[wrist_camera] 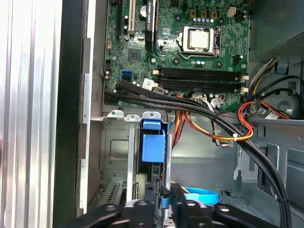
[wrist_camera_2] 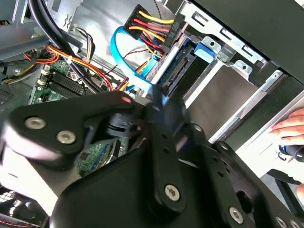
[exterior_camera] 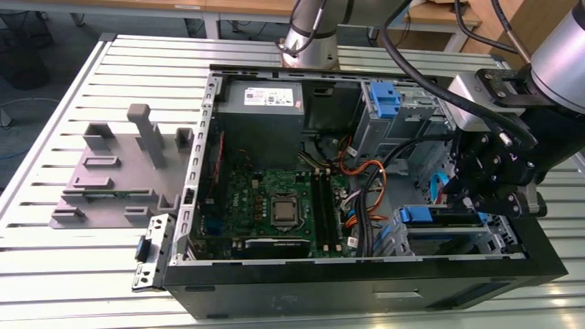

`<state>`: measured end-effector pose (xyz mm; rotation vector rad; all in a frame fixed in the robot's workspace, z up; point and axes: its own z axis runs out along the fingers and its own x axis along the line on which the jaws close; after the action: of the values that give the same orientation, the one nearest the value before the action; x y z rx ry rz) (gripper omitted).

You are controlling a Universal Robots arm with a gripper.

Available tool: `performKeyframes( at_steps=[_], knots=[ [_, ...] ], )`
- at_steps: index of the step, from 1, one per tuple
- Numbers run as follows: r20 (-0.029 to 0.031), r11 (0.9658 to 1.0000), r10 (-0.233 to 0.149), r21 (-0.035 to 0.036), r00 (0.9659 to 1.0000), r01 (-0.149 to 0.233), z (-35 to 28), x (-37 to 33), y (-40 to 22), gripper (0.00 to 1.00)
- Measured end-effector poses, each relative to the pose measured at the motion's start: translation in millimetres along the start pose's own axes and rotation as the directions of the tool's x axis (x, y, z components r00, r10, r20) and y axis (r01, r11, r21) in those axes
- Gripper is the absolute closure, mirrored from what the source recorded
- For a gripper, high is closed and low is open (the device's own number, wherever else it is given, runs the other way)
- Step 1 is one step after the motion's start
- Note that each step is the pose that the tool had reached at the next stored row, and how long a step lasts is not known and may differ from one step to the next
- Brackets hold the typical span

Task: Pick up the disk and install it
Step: 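Insert the first disk wire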

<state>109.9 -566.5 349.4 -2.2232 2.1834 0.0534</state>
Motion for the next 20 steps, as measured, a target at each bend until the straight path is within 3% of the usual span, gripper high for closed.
performKeyframes(
  at_steps=[4, 20],
  knots=[
    [0.0000, 1.0000, 0.000, 0.0000, 1.0000, 0.000, 0.0, 0.0, 0.0, 0.84],
    [0.0000, 0.9999, 0.014, 0.0006, 0.9999, -0.014, 2.0, 3.7, -0.7, 0.84]
  ],
)
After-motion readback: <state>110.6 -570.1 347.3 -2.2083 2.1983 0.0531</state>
